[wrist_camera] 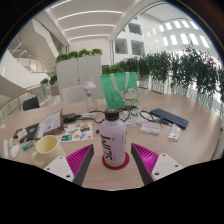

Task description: Pour water

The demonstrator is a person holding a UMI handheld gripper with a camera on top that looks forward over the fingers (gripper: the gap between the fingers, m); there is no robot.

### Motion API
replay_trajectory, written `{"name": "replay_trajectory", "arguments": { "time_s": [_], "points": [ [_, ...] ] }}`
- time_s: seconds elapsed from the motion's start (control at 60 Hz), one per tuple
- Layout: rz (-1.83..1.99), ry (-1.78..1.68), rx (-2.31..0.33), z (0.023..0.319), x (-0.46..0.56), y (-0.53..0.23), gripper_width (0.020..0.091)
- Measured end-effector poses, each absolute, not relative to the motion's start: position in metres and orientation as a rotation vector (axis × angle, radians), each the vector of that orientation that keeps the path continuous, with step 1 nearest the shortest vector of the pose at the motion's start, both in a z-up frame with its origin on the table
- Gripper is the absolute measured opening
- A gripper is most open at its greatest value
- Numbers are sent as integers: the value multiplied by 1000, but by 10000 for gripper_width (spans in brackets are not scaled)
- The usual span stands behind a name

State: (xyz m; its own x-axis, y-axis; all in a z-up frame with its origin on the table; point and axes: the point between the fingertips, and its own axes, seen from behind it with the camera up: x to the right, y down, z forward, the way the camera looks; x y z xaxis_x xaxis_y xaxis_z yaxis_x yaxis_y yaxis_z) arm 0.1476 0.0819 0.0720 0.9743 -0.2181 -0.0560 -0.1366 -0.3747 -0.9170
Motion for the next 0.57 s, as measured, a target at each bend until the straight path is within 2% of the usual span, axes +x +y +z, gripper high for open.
{"name": "replay_trajectory", "arguments": {
  "time_s": [0.167,0.383,0.567],
  "points": [
    [-112,296,-1951,131,111,6,835],
    [-181,305,-1918,229,28,-109,831],
    [-174,306,-1889,284,-33,-184,833]
  ]
}}
